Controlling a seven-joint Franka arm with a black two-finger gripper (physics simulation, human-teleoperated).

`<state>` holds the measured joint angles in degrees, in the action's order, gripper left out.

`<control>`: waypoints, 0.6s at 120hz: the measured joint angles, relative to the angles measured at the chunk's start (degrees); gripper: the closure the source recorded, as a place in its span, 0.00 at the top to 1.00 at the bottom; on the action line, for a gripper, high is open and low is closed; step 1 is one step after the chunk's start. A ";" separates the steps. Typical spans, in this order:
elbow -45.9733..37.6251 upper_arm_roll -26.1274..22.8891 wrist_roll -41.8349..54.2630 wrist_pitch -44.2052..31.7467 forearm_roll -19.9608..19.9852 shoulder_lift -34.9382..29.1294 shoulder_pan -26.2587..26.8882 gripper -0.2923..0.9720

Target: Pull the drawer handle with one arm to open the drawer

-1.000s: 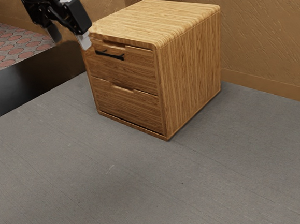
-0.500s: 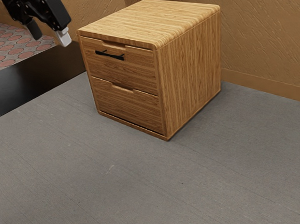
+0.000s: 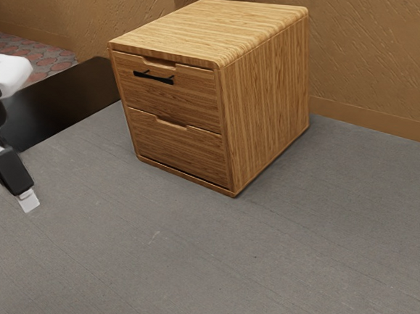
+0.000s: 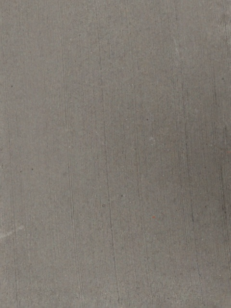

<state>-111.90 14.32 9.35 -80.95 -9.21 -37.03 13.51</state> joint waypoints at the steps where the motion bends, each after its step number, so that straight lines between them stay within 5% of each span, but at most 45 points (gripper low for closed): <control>1: 0.11 0.02 0.69 -0.18 -0.43 0.14 0.00 0.77; 32: 0.34 5.60 27.66 -12.79 -6.27 1.35 1.08 0.77; 59: 7.77 33.12 49.67 -20.23 -15.76 1.16 34.63 0.77; 72: 9.38 37.83 57.40 -21.81 -19.83 1.37 40.30 0.77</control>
<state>-102.53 52.15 66.76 -102.76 -29.04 -35.67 53.81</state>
